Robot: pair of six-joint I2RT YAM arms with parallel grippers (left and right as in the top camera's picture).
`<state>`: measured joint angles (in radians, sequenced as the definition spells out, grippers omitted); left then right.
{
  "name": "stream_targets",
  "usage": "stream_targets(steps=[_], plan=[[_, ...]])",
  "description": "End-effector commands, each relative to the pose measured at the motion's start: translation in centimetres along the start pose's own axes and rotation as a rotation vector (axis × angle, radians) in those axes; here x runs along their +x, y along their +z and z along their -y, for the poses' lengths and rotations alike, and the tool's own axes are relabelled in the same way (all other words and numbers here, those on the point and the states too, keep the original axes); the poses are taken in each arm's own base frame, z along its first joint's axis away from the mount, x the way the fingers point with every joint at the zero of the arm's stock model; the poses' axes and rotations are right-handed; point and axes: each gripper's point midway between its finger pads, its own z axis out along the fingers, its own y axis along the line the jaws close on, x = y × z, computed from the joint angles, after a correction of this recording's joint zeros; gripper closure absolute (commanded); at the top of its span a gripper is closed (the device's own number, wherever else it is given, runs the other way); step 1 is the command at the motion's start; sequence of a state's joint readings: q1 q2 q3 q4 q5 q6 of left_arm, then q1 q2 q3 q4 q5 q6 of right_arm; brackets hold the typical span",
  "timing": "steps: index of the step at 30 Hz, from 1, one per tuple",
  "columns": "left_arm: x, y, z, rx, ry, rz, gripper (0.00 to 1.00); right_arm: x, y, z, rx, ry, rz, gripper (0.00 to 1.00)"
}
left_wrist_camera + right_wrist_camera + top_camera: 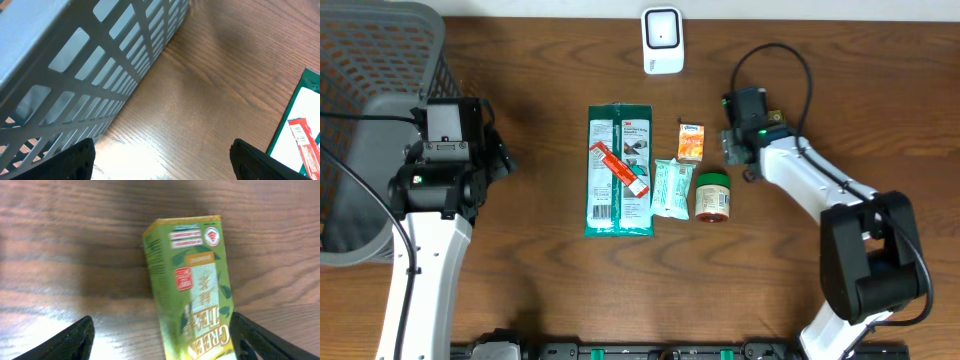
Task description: Scan the item barcode
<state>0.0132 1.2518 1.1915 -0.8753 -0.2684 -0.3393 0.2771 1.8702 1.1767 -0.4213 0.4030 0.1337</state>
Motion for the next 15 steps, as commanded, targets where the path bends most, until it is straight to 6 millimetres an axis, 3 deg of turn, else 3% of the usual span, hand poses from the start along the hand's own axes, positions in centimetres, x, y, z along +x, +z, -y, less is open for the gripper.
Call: stream_targets(steps=[1, 7, 15], plan=[[-0.4, -0.3, -0.3, -0.011, 0.001, 0.014, 0.13, 0.4, 1.2, 1.0, -0.036, 0.069, -0.03, 0.2], [-0.4, -0.3, -0.3, -0.011, 0.001, 0.014, 0.13, 0.5, 1.7, 2.6, -0.02, 0.058, -0.039, 0.15], [-0.4, -0.3, -0.3, -0.011, 0.001, 0.014, 0.13, 1.7, 2.4, 3.1, -0.072, 0.086, -0.097, 0.1]])
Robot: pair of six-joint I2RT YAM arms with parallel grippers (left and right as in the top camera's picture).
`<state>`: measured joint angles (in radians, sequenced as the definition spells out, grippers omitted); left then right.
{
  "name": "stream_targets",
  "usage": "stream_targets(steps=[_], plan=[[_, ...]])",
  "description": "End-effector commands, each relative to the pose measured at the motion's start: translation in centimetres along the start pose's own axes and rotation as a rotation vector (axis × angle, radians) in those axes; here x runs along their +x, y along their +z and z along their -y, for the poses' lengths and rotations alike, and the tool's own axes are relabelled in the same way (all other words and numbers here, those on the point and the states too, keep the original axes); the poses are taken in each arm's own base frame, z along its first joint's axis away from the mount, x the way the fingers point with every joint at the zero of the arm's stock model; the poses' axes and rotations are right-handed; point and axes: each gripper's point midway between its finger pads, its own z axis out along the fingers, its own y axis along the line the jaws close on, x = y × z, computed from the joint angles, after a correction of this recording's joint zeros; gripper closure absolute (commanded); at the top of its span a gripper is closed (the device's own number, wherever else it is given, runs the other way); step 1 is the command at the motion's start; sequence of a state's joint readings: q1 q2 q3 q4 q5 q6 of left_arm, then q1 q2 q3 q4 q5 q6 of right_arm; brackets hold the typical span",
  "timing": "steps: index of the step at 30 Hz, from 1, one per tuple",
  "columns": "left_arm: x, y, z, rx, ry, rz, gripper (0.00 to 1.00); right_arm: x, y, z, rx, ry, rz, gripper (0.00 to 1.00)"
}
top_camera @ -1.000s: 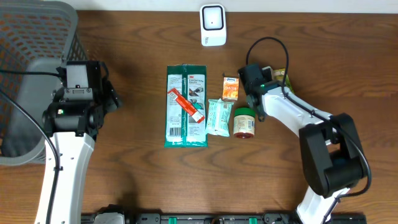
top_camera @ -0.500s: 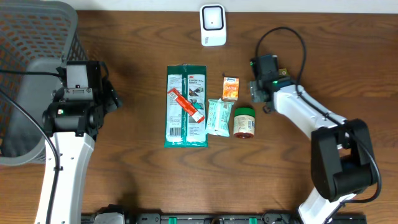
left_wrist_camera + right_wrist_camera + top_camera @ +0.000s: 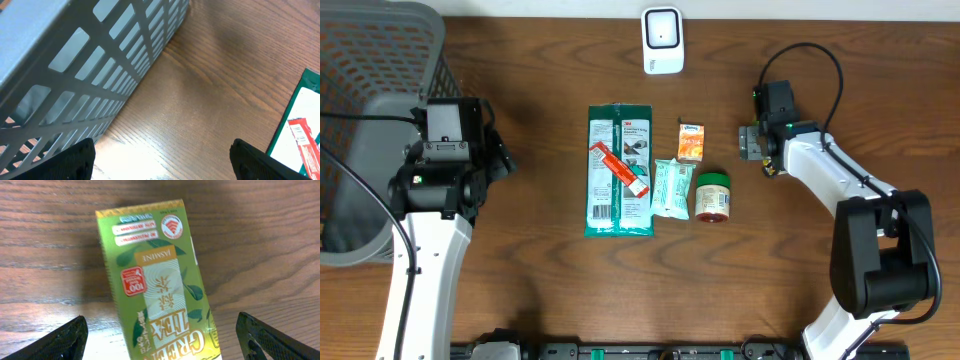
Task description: Scan the item barcode
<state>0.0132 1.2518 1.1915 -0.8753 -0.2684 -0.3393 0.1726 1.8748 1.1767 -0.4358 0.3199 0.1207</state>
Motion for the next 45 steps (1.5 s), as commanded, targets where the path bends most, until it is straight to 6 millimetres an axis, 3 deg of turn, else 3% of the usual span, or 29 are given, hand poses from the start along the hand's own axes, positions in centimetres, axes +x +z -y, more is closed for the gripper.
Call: stream_targets(steps=[1, 6, 11, 17, 20, 23, 27, 30, 33, 34, 39, 42, 45], plan=[[-0.4, -0.3, -0.3, -0.011, 0.001, 0.014, 0.13, 1.1, 1.1, 0.3, -0.065, 0.024, -0.057, 0.1], [-0.4, -0.3, -0.3, -0.011, 0.001, 0.014, 0.13, 2.4, 1.5, -0.5, -0.243, -0.001, -0.117, 0.17], [-0.4, -0.3, -0.3, -0.011, 0.001, 0.014, 0.13, 3.0, 1.0, -1.9, -0.377, -0.012, -0.14, 0.4], [-0.4, -0.3, -0.3, -0.011, 0.001, 0.014, 0.13, 3.5, -0.7, -4.8, -0.571, -0.029, -0.156, 0.39], [-0.4, -0.3, -0.3, -0.011, 0.001, 0.014, 0.13, 3.6, -1.0, -4.4, -0.556, -0.03, -0.165, 0.32], [-0.4, -0.3, -0.3, -0.011, 0.001, 0.014, 0.13, 2.0, -2.5, -3.9, -0.548, -0.03, -0.119, 0.31], [-0.4, -0.3, -0.3, -0.011, 0.001, 0.014, 0.13, -2.0, -5.9, -3.0, -0.546, 0.035, -0.001, 0.36], [-0.4, -0.3, -0.3, -0.011, 0.001, 0.014, 0.13, -3.6, -6.7, -2.9, -0.549, 0.06, 0.061, 0.55], [-0.4, -0.3, -0.3, -0.011, 0.001, 0.014, 0.13, -4.1, -6.1, -3.3, -0.553, 0.087, 0.078, 0.77], [-0.4, -0.3, -0.3, -0.011, 0.001, 0.014, 0.13, -4.2, -5.6, -3.5, -0.555, 0.096, 0.074, 0.78], [-0.4, -0.3, -0.3, -0.011, 0.001, 0.014, 0.13, -2.8, -2.4, -5.5, -0.572, 0.094, 0.01, 0.65], [-0.4, -0.3, -0.3, -0.011, 0.001, 0.014, 0.13, -0.9, -0.3, -7.3, -0.608, 0.081, -0.064, 0.67], [-0.4, -0.3, -0.3, -0.011, 0.001, 0.014, 0.13, 0.1, 0.5, -7.4, -0.593, 0.079, -0.101, 0.67]])
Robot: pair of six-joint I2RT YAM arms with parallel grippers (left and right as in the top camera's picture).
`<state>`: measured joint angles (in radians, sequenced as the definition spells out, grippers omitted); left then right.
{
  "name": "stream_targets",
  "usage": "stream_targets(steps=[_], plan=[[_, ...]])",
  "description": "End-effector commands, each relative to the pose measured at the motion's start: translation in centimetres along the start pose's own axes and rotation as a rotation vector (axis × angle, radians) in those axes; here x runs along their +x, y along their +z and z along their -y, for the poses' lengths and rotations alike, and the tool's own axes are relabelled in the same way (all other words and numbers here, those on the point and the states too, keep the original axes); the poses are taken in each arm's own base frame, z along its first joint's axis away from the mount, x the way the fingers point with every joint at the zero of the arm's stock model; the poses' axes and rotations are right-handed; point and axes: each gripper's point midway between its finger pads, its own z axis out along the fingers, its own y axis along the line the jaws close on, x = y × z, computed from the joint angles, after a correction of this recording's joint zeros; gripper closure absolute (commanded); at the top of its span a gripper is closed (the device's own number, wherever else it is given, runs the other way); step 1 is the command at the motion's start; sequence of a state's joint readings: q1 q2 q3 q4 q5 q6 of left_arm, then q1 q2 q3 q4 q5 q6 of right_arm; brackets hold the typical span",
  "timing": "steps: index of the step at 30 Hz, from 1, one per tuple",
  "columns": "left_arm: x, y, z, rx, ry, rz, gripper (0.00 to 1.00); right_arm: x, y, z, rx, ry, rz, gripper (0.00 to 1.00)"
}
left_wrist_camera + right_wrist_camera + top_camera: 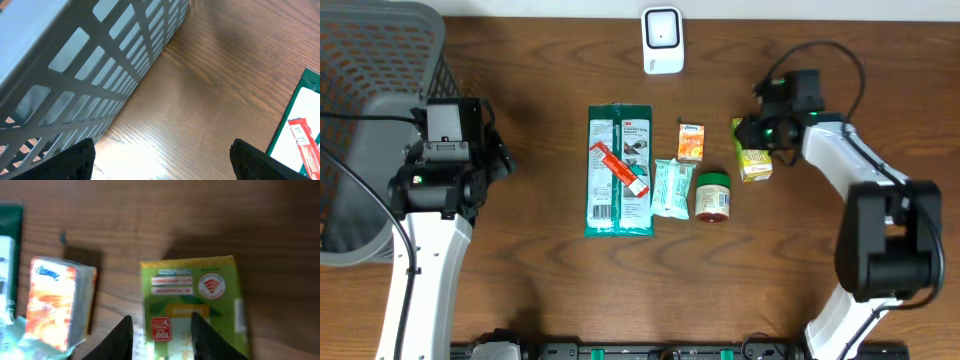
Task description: Scan the item barcode
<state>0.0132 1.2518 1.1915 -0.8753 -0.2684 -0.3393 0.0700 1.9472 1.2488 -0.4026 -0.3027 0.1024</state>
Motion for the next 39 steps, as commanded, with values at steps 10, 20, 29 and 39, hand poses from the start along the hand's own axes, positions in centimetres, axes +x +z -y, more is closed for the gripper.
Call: stream_targets(steps=[10, 20, 29, 39], plan=[[-0.4, -0.3, -0.3, -0.011, 0.001, 0.014, 0.13, -2.1, -7.0, -1.6, 0.057, -0.027, 0.069, 0.24], [-0.4, -0.3, -0.3, -0.011, 0.001, 0.014, 0.13, 3.8, -5.6, 1.5, 0.261, -0.027, -0.126, 0.02], [-0.4, -0.3, -0.3, -0.011, 0.001, 0.014, 0.13, 6.7, 0.3, 3.0, 0.282, -0.031, -0.243, 0.16], [-0.4, -0.3, -0.3, -0.011, 0.001, 0.014, 0.13, 4.5, -1.8, 2.3, 0.286, -0.047, -0.169, 0.15]])
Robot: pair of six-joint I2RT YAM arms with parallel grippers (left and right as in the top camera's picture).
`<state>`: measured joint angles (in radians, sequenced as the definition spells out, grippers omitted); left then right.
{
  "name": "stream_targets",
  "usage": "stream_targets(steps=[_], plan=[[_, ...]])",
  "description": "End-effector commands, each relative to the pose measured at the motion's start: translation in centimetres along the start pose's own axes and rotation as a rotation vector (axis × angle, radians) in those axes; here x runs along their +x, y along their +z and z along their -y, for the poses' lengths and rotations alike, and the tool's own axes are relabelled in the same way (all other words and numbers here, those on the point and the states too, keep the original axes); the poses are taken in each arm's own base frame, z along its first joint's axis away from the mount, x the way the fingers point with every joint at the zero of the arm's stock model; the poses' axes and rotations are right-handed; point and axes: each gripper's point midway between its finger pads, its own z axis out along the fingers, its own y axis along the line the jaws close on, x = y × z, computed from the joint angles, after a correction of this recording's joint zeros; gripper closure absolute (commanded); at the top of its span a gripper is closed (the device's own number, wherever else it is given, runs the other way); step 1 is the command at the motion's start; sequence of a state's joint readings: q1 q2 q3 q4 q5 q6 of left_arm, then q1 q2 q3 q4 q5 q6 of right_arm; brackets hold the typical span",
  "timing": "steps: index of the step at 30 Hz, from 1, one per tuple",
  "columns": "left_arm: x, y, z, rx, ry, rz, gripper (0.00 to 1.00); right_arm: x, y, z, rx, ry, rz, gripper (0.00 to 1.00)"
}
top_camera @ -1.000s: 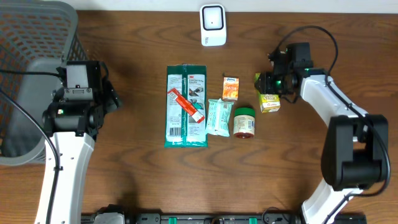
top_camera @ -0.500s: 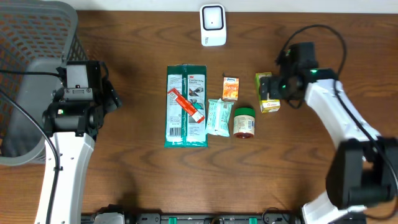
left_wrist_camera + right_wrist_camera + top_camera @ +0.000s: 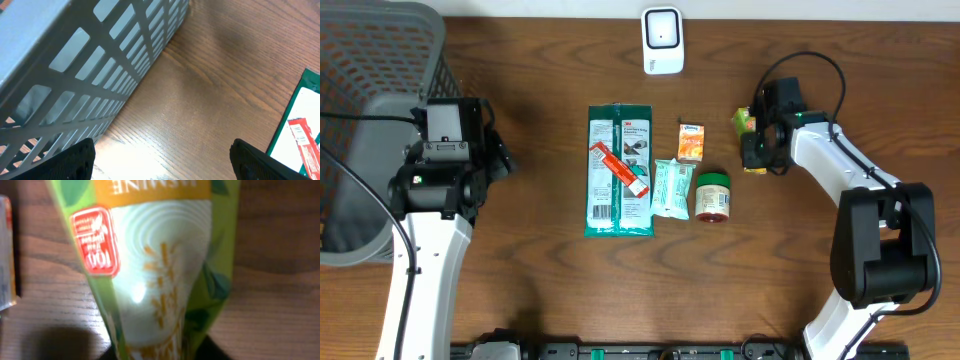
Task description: Scan the item barcode
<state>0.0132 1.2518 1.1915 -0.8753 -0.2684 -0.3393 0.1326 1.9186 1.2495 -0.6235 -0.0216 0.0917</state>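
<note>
The green jasmine tea box (image 3: 160,255) fills the right wrist view, and my right gripper (image 3: 162,352) is shut on it, one dark finger on each side of its lower part. Overhead, only the box's far end (image 3: 744,119) shows beyond the right gripper (image 3: 757,150). The white scanner (image 3: 662,40) stands at the table's far edge, left of the box. Beside the basket my left gripper (image 3: 160,165) hangs open over bare wood, holding nothing.
A grey mesh basket (image 3: 370,60) takes up the far left. Mid-table lie a green wipes pack (image 3: 605,200) with a red bar (image 3: 620,168) on it, a small teal packet (image 3: 672,187), an orange tissue pack (image 3: 691,142) and a green-lidded jar (image 3: 712,195).
The right gripper has come down over the tea box and shut on it. The box now fills its wrist view and is mostly covered overhead. The left arm has not moved.
The right gripper first hung wide open above the tea box beside the jar, then a little further right, still open. Later the box lay in plain view right of the tissue pack with the fingers narrowed over it. Now they grip it. The left arm stayed still.
</note>
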Motion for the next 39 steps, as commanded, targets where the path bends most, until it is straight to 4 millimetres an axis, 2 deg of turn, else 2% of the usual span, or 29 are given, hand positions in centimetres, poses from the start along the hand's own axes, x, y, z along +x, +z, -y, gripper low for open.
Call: stream_targets(steps=[1, 2, 8, 19, 21, 24, 25, 28, 29, 30, 31, 32, 33, 36, 37, 39], plan=[[-0.4, -0.3, -0.3, -0.011, 0.001, 0.014, 0.13, -0.2, -0.8, 0.1, 0.013, -0.009, 0.018, 0.03], [-0.4, -0.3, -0.3, -0.011, 0.001, 0.014, 0.13, -0.4, -1.0, 0.1, 0.014, -0.018, 0.028, 0.01], [-0.4, -0.3, -0.3, -0.011, 0.001, 0.014, 0.13, -0.7, -1.1, 0.6, 0.017, -0.021, 0.04, 0.01], [-0.4, -0.3, -0.3, -0.011, 0.001, 0.014, 0.13, -5.3, -1.6, 0.4, 0.004, -0.014, 0.227, 0.01], [-0.4, -0.3, -0.3, -0.011, 0.001, 0.014, 0.13, -5.9, -0.9, 0.3, 0.002, -0.016, 0.247, 0.01], [-0.4, -0.3, -0.3, -0.011, 0.001, 0.014, 0.13, -5.5, 0.9, 0.4, 0.0, 0.007, 0.222, 0.05], [-0.4, -0.3, -0.4, -0.011, 0.001, 0.014, 0.13, -5.3, 1.5, 0.4, 0.0, 0.016, 0.211, 0.1], [-0.4, -0.3, -0.3, -0.011, 0.001, 0.014, 0.13, -4.6, 2.9, 0.4, -0.006, 0.019, 0.178, 0.61], [-0.4, -0.3, -0.3, -0.011, 0.001, 0.014, 0.13, -4.6, 2.9, 0.5, -0.006, 0.02, 0.177, 0.65], [-0.4, -0.3, -0.3, -0.011, 0.001, 0.014, 0.13, -4.7, 2.8, 0.5, -0.006, 0.02, 0.18, 0.76], [-0.4, -0.3, -0.3, -0.011, 0.001, 0.014, 0.13, -4.8, 2.5, 0.5, -0.006, 0.02, 0.187, 0.92], [-0.4, -0.3, -0.3, -0.011, 0.001, 0.014, 0.13, -5.1, 1.9, 0.5, -0.007, 0.022, 0.198, 0.99], [-0.4, -0.3, -0.3, -0.011, 0.001, 0.014, 0.13, -5.5, 1.1, 0.6, -0.007, 0.023, 0.212, 0.91], [-0.4, -0.3, -0.3, -0.011, 0.001, 0.014, 0.13, -6.4, -1.8, 0.6, -0.009, 0.021, 0.254, 0.06], [-0.4, -0.3, -0.3, -0.011, 0.001, 0.015, 0.13, -6.5, -3.1, 0.5, -0.01, 0.02, 0.27, 0.01], [-0.4, -0.3, -0.3, -0.011, 0.001, 0.015, 0.13, -6.5, -5.3, 0.5, -0.01, 0.013, 0.291, 0.01]])
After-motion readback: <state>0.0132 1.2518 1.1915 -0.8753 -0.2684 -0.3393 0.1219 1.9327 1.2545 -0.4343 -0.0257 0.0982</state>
